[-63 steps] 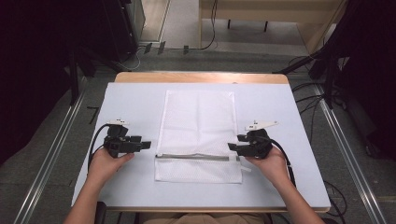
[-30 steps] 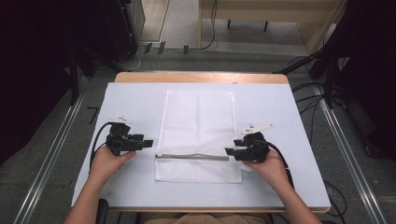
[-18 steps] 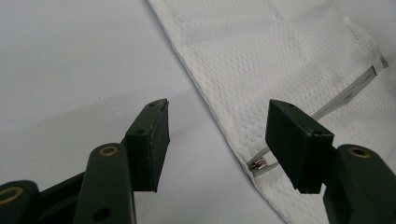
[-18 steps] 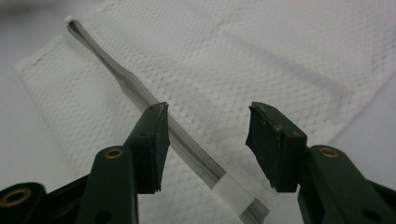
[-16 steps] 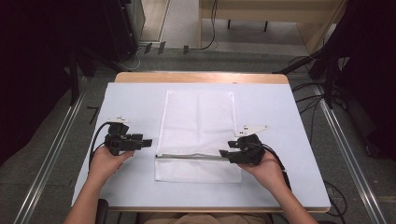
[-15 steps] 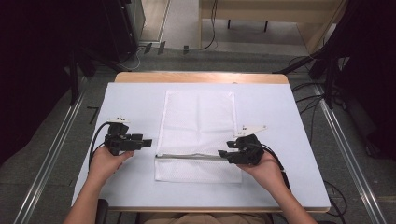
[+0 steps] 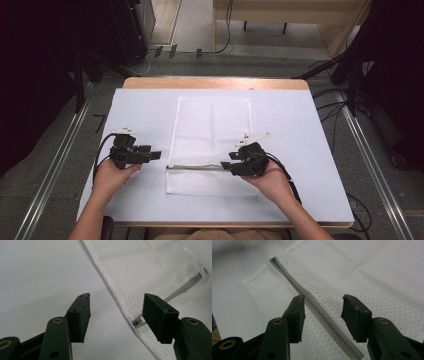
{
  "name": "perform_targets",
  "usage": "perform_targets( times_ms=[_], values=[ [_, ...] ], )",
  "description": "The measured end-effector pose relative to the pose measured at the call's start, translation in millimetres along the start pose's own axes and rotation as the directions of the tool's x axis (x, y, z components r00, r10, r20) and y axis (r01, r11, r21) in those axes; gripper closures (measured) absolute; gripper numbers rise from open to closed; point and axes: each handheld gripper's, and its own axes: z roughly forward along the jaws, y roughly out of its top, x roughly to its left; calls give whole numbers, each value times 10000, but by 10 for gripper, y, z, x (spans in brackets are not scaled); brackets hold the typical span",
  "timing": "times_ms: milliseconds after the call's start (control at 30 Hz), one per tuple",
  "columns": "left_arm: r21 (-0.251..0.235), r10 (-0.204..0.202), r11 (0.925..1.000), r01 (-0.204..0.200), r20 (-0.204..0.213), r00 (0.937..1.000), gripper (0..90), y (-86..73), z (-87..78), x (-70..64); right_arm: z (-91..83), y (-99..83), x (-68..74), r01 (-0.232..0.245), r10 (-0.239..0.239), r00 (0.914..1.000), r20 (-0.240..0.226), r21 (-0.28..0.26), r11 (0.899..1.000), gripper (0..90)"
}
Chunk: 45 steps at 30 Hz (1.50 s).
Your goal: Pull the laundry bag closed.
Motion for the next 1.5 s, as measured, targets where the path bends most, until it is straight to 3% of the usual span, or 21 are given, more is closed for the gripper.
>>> perform_targets(
  times_ms=[100,167,333,467,533,767,1133,1500],
  values=[
    [20,11,10000,-11,-46,10000,400,-15,-8,3,35,19,40,75,-74,9999,-116,63,10000,543],
    [52,-3,10000,3,-53,10000,400,-21,-13,5,67,57,111,86,-92,9984,-562,-95,9999,550],
    [43,1,10000,-1,-4,10000,400,-41,-15,-1,136,90,177,364,-358,9977,-568,92,9993,567],
    [100,3,9999,-2,-101,9999,400,-80,-34,-2,201,122,226,495,-480,9960,-748,176,9986,580],
    [82,-144,9999,144,50,9999,397,-88,-29,-6,249,145,254,530,-509,9953,-824,228,9983,580],
    [157,-32,9999,33,-77,10000,398,-130,-46,-23,452,248,381,836,-782,9898,-1193,408,9957,585],
    [39,-94,9999,95,-203,9997,401,-133,-73,13,629,359,464,881,-786,9875,-1364,651,9940,593],
    [-165,-179,9997,178,-49,9998,404,-47,-26,55,802,460,552,986,-868,9844,-1529,712,9926,621]
  ],
)
